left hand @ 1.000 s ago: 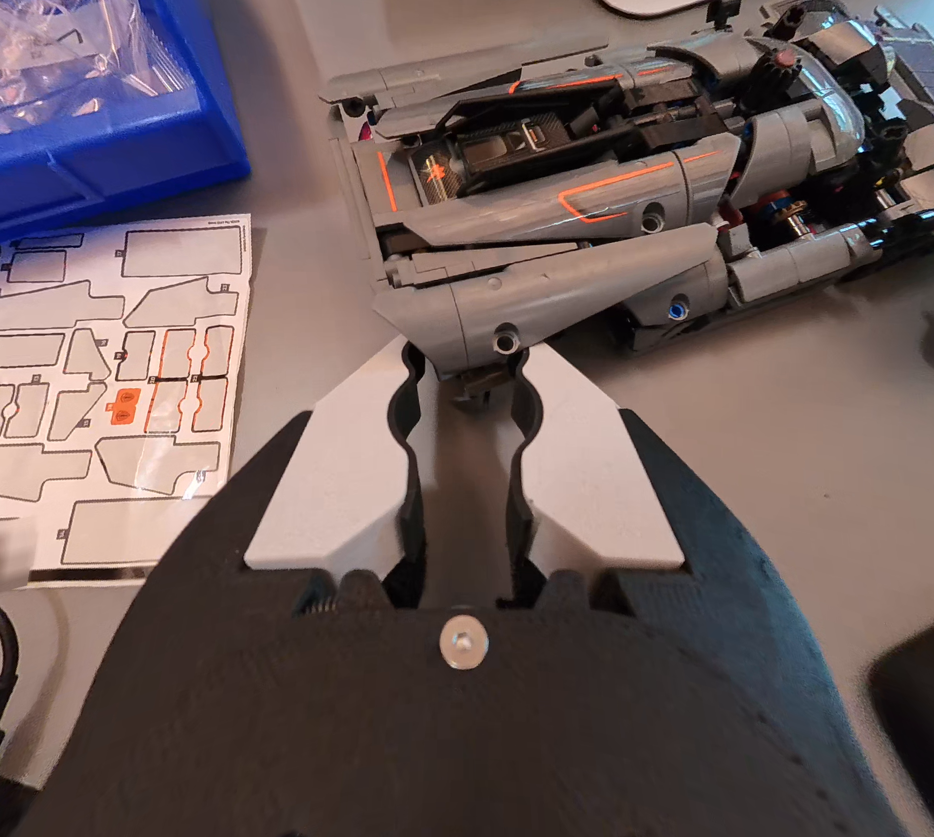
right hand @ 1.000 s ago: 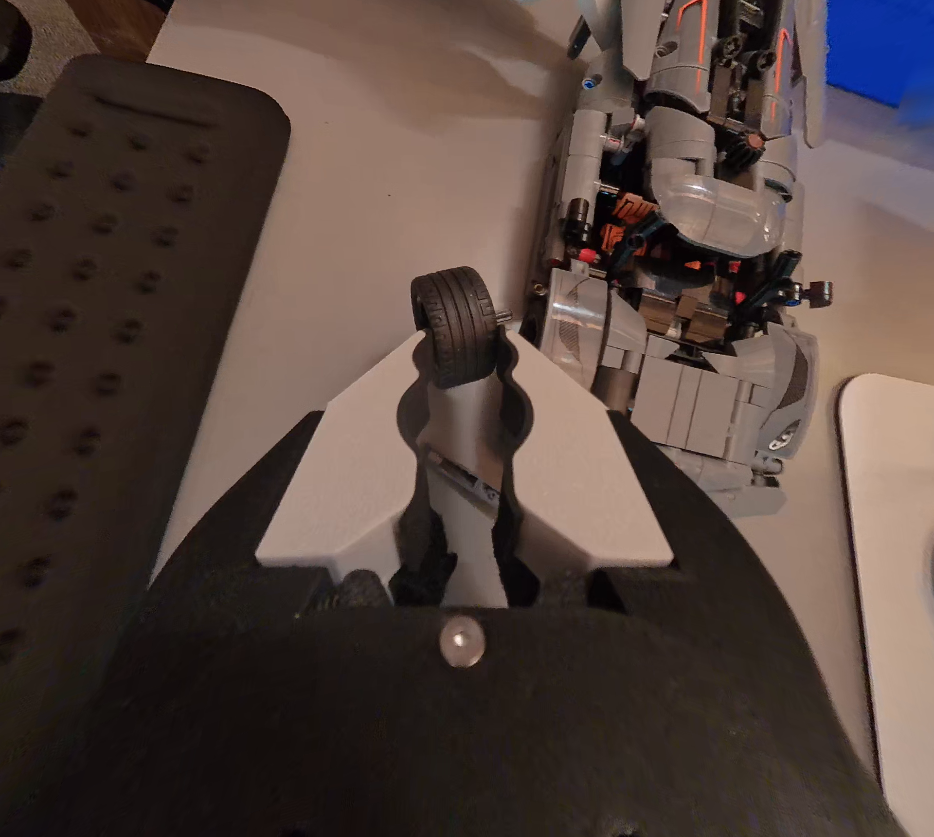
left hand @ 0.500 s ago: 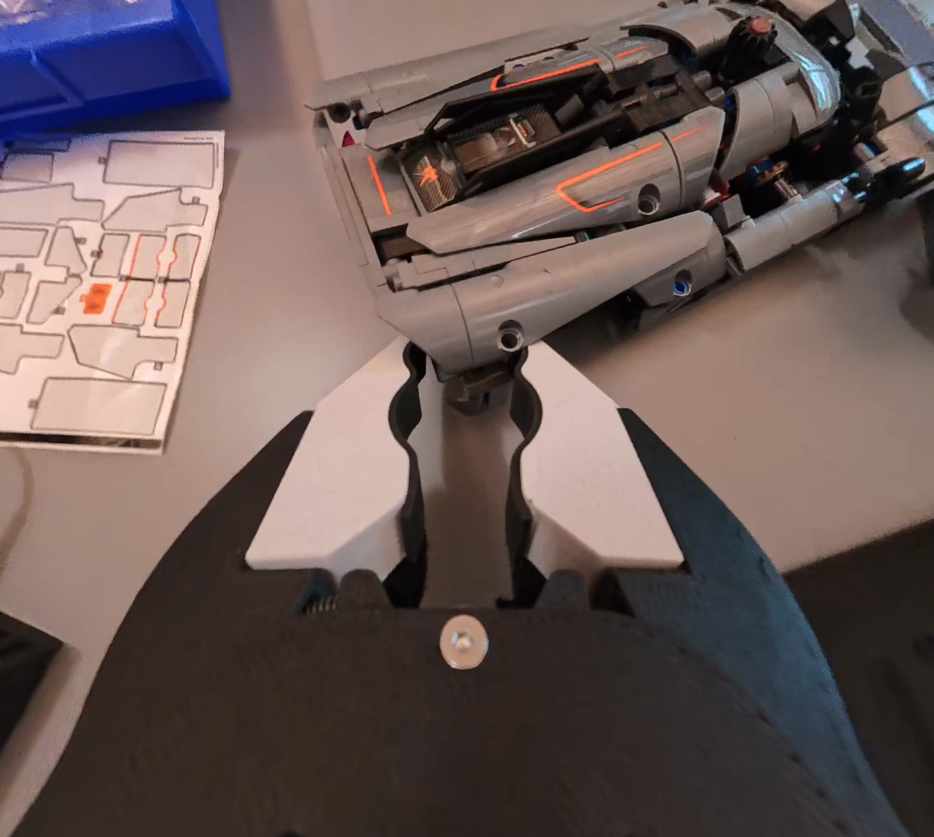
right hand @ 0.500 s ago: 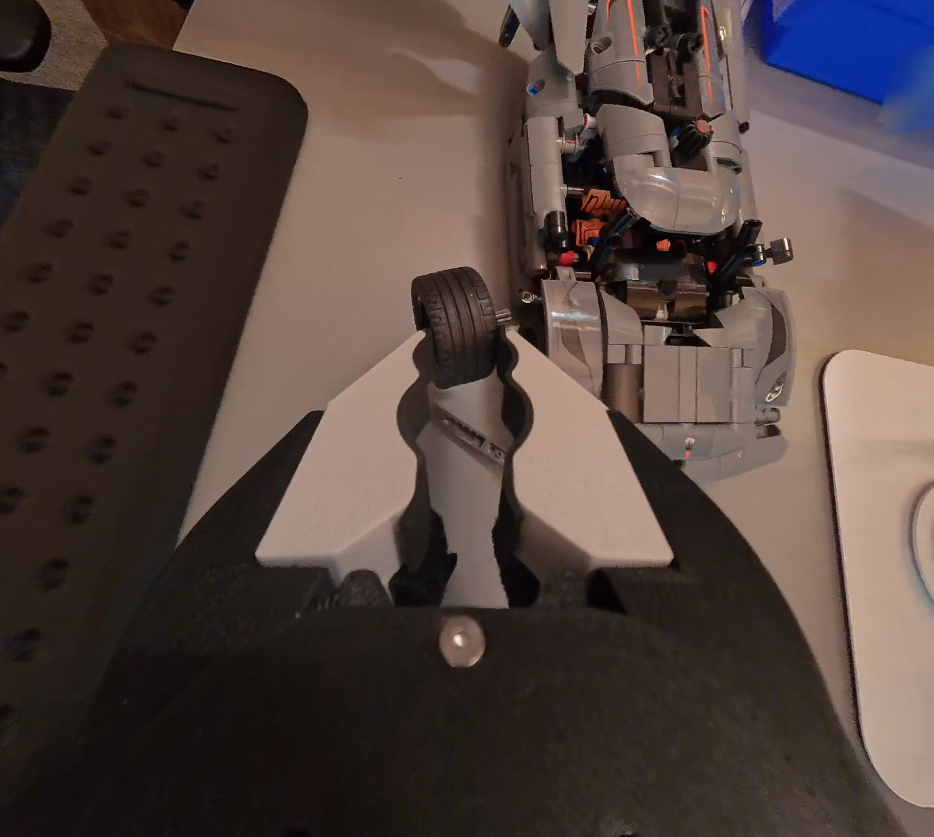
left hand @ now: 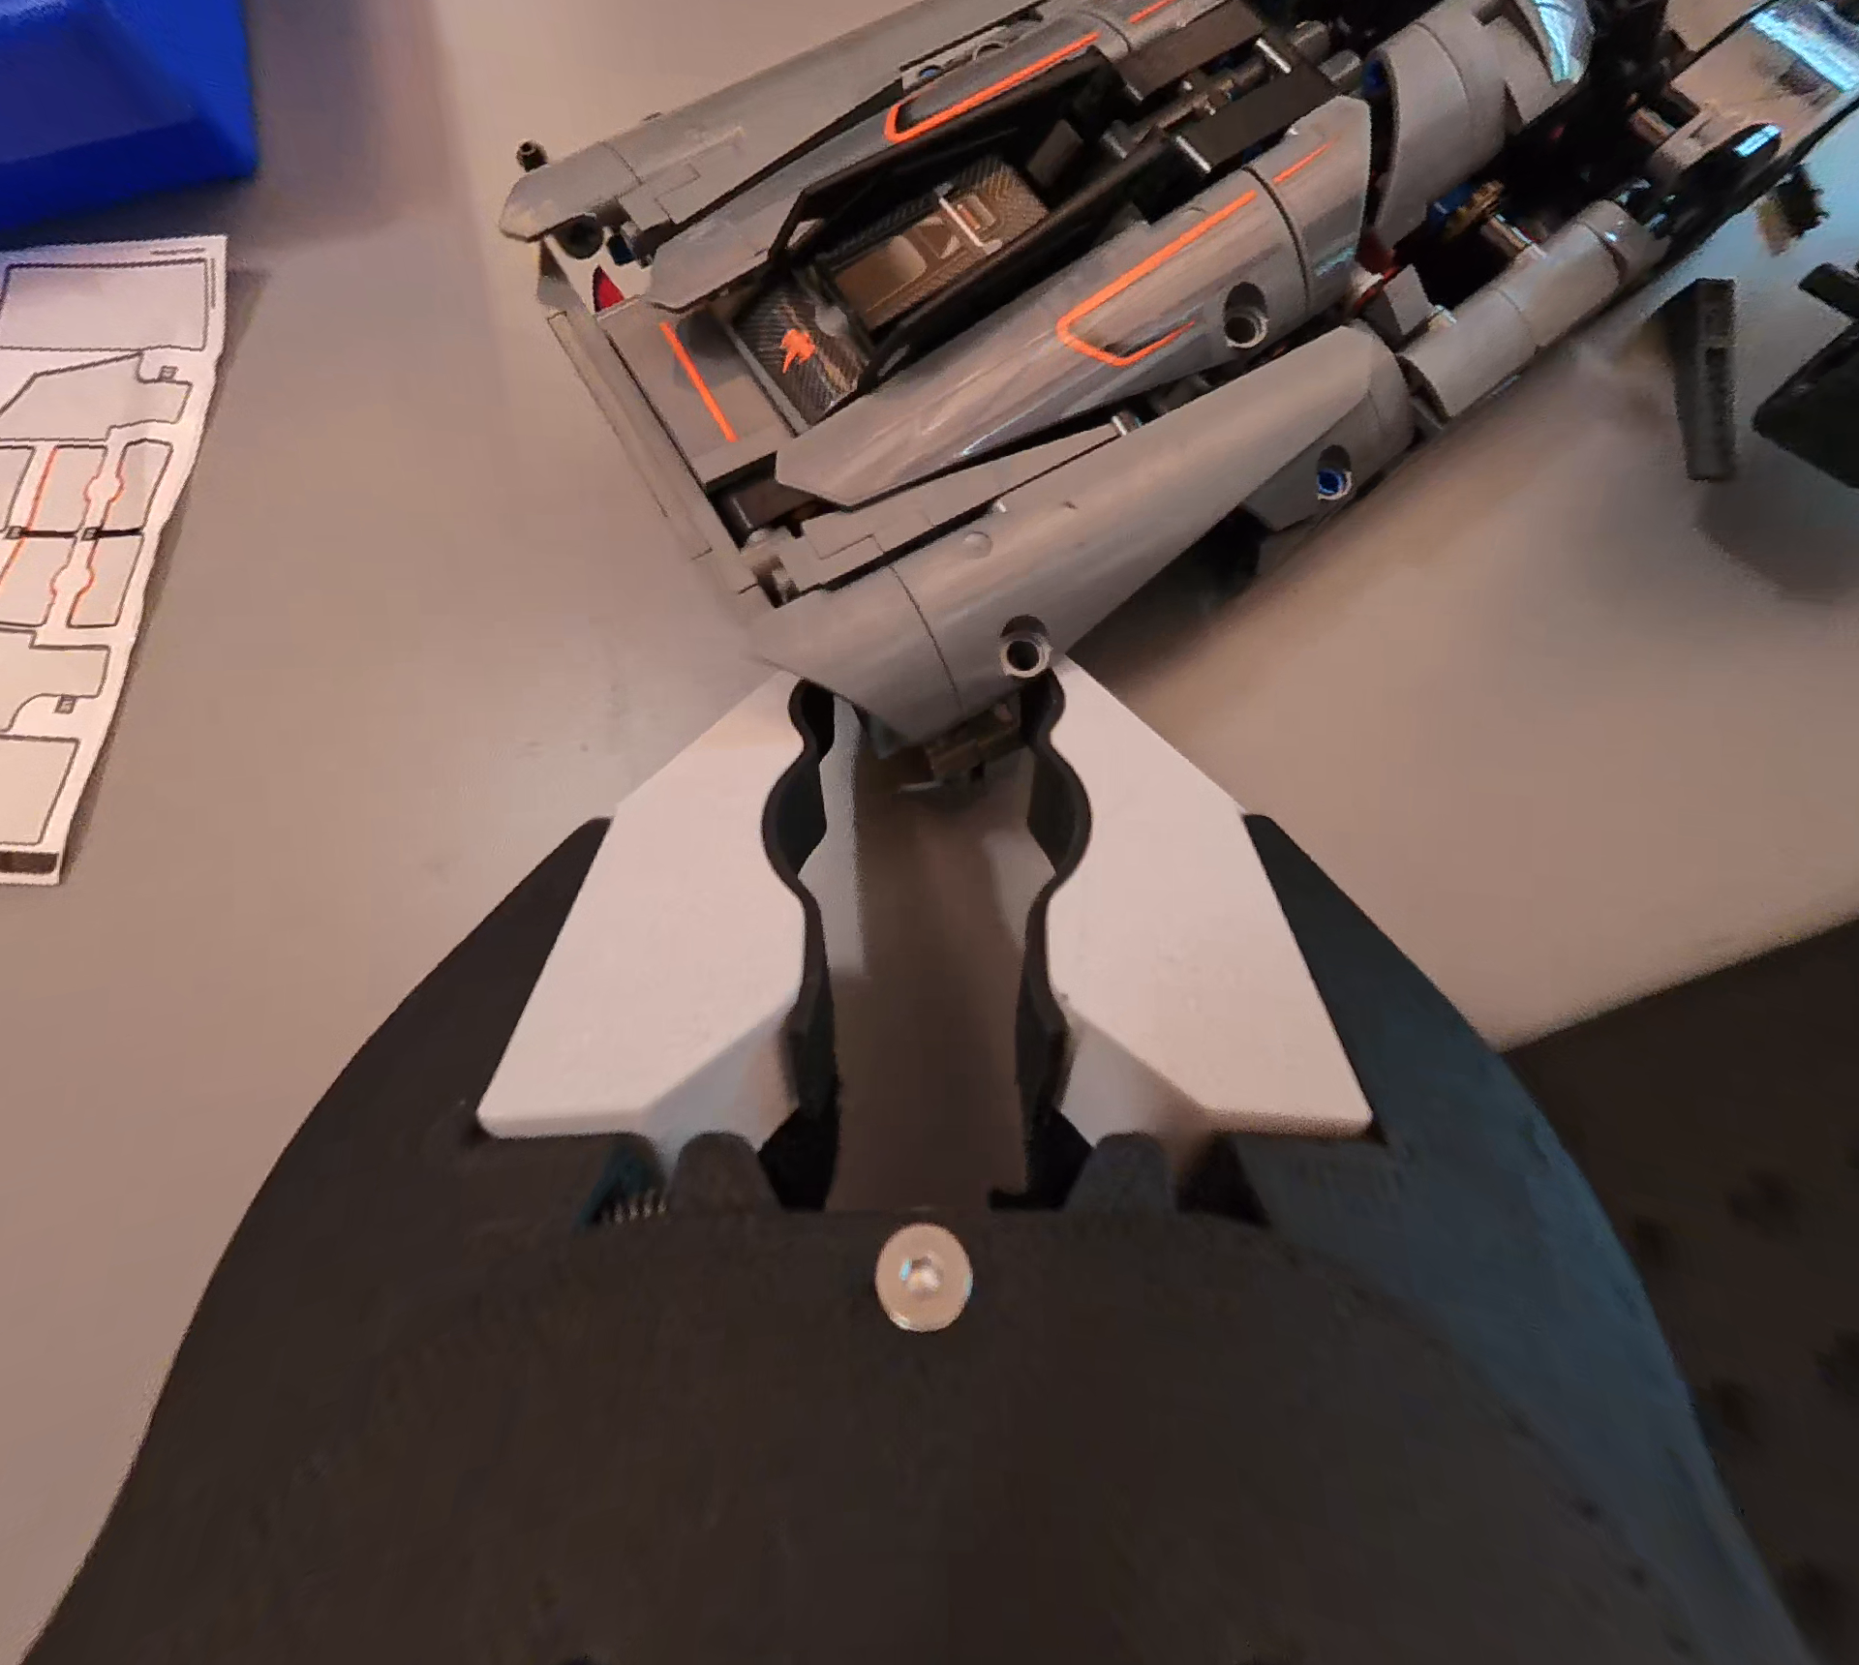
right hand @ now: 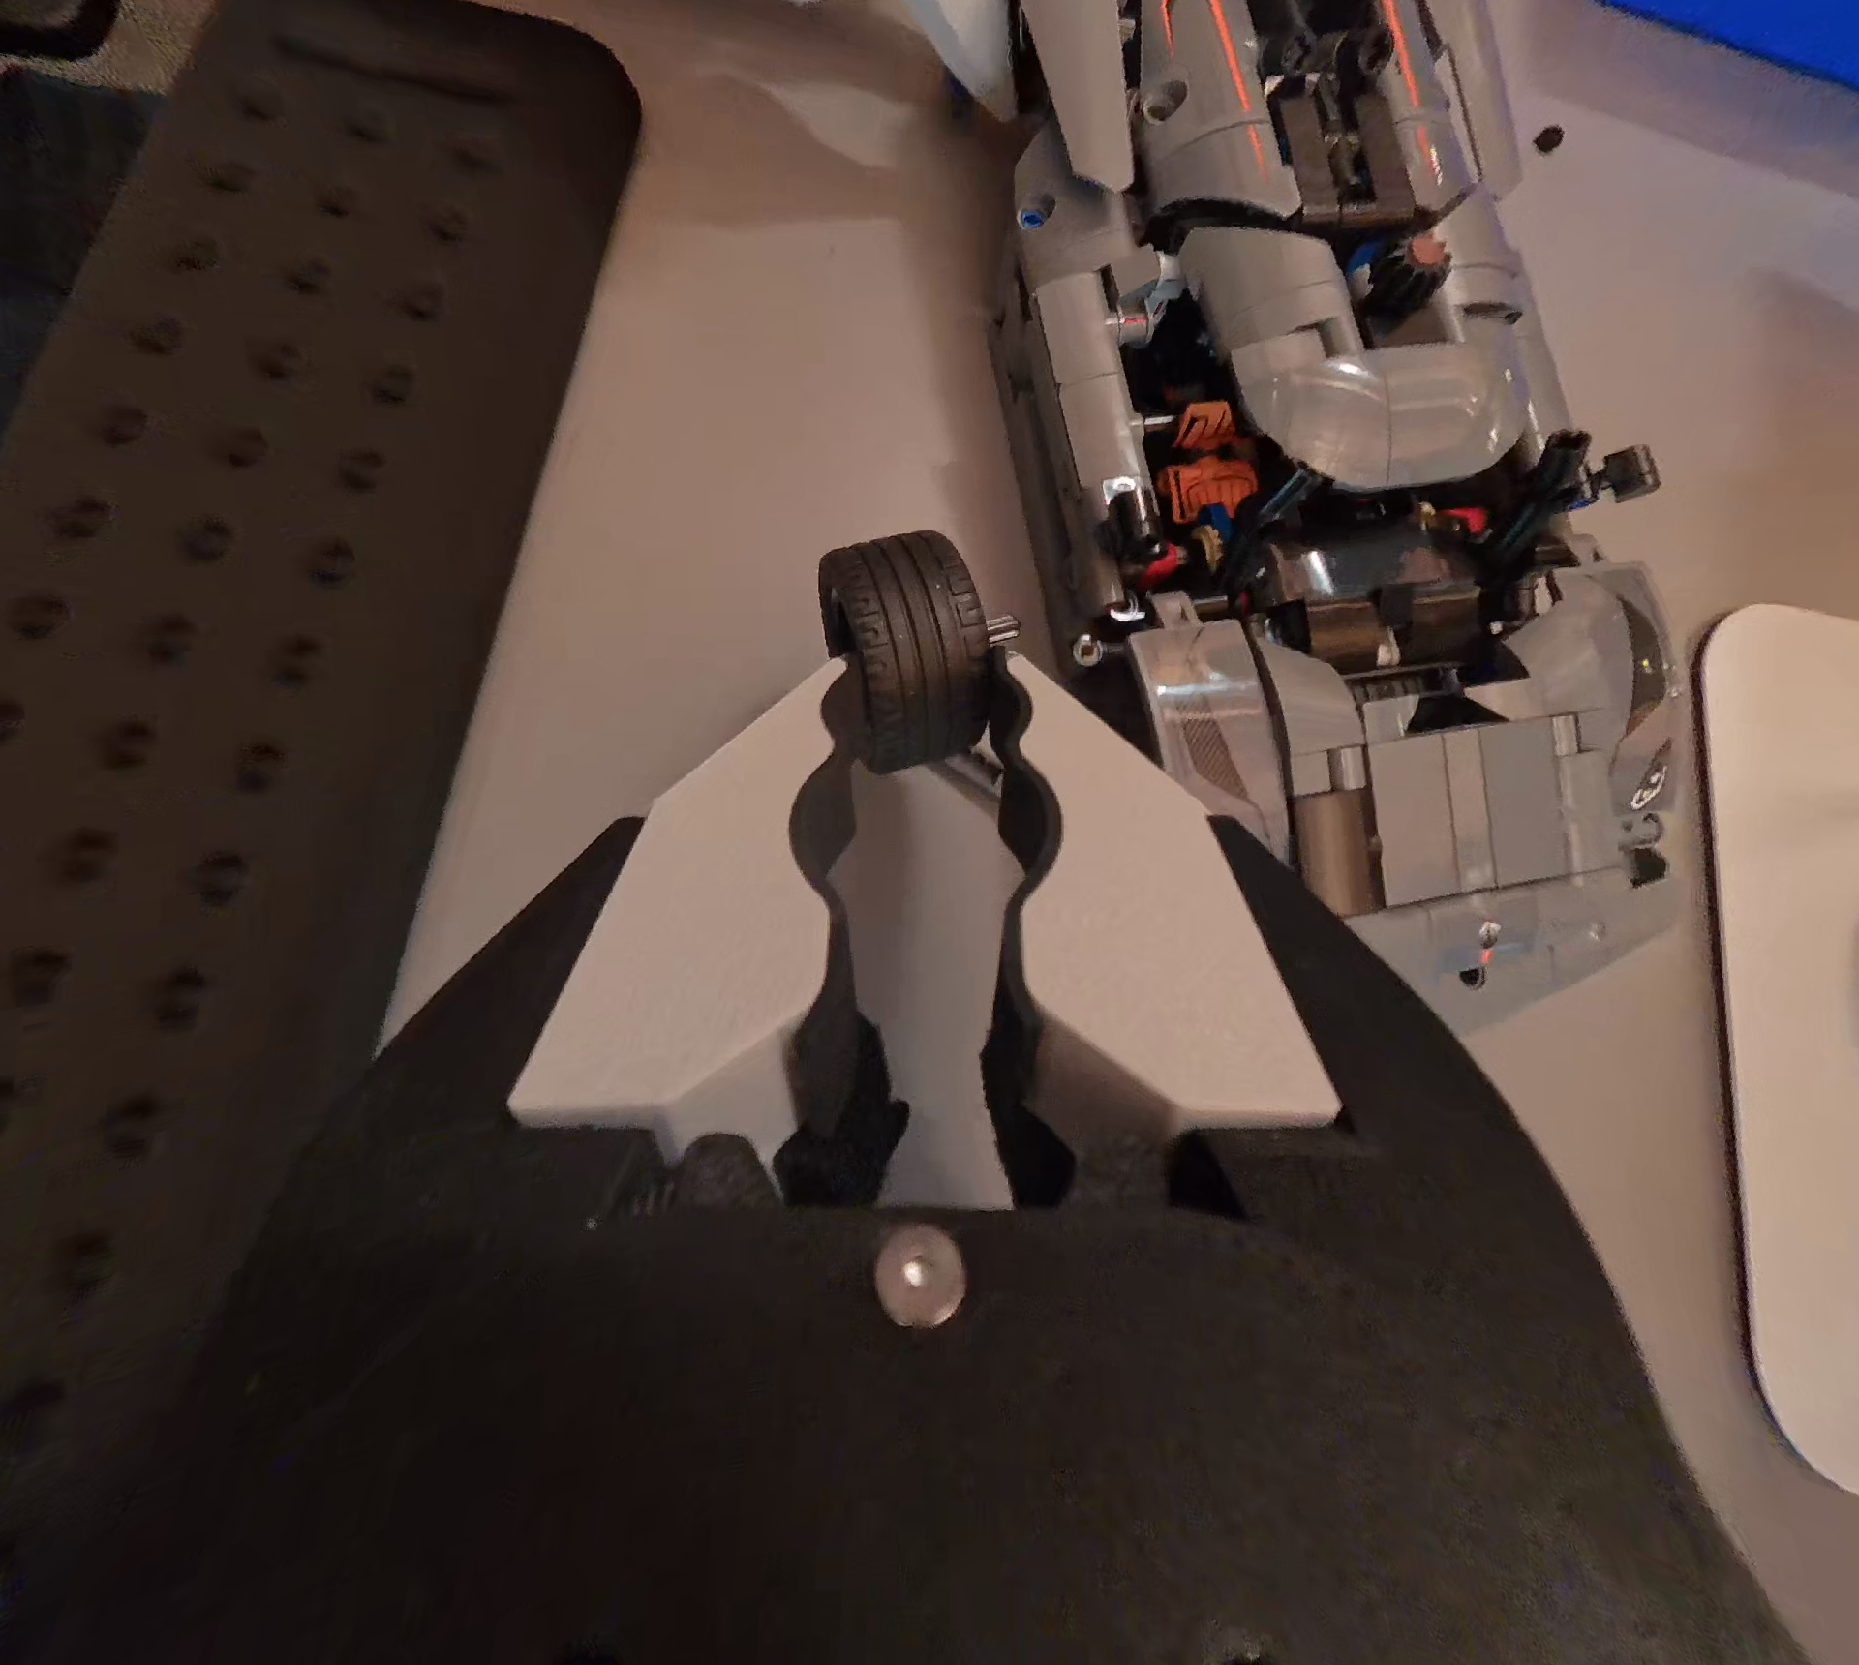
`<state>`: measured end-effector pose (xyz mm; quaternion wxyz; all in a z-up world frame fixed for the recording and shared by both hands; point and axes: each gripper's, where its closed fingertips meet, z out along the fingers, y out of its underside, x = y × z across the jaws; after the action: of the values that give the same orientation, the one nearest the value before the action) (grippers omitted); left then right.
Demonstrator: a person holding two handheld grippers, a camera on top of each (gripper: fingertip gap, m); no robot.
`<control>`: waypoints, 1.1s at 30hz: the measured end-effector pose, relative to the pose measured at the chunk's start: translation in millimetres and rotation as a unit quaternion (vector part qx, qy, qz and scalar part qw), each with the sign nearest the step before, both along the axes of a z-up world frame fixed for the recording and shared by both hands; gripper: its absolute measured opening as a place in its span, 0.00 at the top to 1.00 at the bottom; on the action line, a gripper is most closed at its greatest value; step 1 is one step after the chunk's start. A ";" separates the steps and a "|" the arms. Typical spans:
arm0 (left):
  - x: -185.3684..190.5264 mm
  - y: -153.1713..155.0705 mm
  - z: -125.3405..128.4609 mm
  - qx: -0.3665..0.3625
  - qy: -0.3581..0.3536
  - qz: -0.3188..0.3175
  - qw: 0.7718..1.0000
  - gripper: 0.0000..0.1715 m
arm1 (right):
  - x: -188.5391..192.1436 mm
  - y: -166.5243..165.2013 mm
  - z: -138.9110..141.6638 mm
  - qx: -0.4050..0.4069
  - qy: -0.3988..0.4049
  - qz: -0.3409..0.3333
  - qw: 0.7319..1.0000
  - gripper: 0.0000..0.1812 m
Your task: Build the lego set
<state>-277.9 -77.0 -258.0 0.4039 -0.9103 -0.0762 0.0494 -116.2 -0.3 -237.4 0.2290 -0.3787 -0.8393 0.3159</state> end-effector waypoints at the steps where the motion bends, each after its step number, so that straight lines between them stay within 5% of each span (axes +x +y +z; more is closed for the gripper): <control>1: 0.6 0.1 -0.1 0.005 -0.004 -0.006 1.000 0.79 | 2.8 0.6 -2.1 0.002 -0.005 0.001 1.000 0.88; 12: 4.8 -7.4 -3.5 0.030 -0.047 -0.048 0.997 0.78 | 10.8 -9.7 -10.6 -0.013 -0.026 0.005 1.000 0.81; 18: 7.7 -4.0 -5.3 0.024 -0.044 -0.067 0.996 0.76 | 23.9 28.4 9.8 -0.030 0.015 -0.058 0.998 0.73; 23: 6.3 -0.5 -6.9 0.022 -0.048 -0.069 0.996 0.75 | 23.3 85.3 -11.0 -0.037 -0.029 -0.203 0.978 0.66; 33: 6.3 3.1 -14.2 0.000 -0.054 -0.074 0.996 0.75 | -0.4 89.9 -38.1 -0.046 -0.070 -0.237 0.968 0.66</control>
<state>-271.6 -73.9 -272.1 0.4015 -0.9149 -0.0304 -0.0300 -116.7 89.6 -275.5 0.2207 -0.5975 -0.7244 0.2636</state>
